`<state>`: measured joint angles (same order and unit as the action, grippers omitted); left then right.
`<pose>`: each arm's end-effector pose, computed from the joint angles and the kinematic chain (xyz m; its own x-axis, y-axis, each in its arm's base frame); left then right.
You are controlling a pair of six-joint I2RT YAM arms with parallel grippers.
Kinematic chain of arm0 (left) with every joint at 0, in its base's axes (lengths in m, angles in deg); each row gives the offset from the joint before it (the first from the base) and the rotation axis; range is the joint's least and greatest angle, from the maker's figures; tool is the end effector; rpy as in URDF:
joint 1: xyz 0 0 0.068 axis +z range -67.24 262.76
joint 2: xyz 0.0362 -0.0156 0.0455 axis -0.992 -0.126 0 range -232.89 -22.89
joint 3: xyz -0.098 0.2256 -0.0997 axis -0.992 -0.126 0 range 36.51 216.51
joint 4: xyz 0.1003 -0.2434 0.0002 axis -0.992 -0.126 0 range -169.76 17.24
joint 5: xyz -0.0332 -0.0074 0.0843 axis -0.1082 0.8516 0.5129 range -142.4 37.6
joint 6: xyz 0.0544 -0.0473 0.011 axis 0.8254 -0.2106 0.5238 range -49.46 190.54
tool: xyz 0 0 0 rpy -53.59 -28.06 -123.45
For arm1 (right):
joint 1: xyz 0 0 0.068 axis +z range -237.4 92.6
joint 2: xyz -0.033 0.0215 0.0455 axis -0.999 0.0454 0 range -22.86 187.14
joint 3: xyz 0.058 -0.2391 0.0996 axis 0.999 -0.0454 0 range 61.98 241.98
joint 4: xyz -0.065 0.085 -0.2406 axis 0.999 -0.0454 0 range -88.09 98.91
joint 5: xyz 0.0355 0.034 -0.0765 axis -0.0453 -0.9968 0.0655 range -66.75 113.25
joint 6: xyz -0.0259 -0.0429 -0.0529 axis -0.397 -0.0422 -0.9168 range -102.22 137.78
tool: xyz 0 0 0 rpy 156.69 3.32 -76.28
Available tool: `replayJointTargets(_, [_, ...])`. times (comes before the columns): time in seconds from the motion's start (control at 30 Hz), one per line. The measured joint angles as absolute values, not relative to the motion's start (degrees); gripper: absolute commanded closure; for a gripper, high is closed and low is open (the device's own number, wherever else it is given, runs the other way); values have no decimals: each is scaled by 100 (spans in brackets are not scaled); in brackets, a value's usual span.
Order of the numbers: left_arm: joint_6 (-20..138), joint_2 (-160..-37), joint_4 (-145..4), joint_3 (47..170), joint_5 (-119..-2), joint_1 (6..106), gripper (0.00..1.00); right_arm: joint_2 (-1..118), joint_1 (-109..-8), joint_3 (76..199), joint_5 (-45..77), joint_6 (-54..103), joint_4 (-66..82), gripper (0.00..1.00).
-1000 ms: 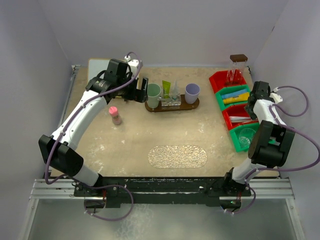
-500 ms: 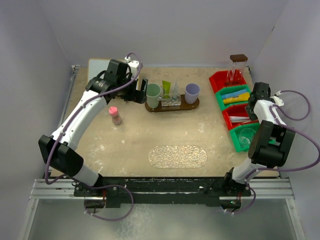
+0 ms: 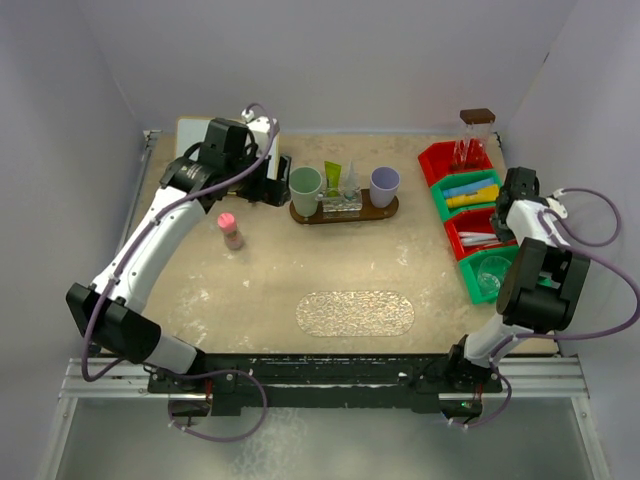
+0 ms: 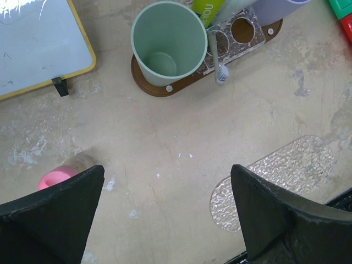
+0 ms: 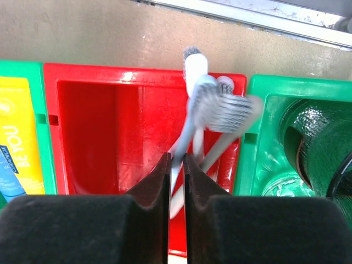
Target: Prepare toiletry sets of a toothbrush and toothpaste on the tray
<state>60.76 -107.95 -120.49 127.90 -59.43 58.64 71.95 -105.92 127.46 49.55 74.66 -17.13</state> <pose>0.3049 -0.1446 0.3671 -0.6779 0.1188 -0.7255 0.3798 0.9016 -0.2072 0.3320 -0.1395 0.1947 0.0121 0.7878 -0.6159 0.9395 0.2018 0.2766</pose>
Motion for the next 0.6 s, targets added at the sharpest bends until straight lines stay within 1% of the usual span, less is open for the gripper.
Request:
replayJointTargets(0.1, [6074, -10738, -12046, 12790, -5945, 5864, 7, 7166, -10621, 12750, 4973, 7586, -1722, 100])
replayJointTargets(0.23, [6067, -10701, -12049, 12790, -5960, 5864, 7, 6904, -10645, 12717, 4942, 7632, -1807, 100])
replayJointTargets(0.33, [6041, -10646, -12042, 12786, -6019, 5864, 7, 6467, -10643, 12687, 4911, 7495, -1715, 100])
replayJointTargets(0.5, [5840, -10390, -11994, 12677, -6235, 5864, 7, 5649, -10643, 12322, 4535, 6701, -684, 100])
replayJointTargets(0.6, [5637, -10167, -11983, 12620, -6378, 5866, 6, 5188, -10638, 11920, 3882, 6131, 169, 100])
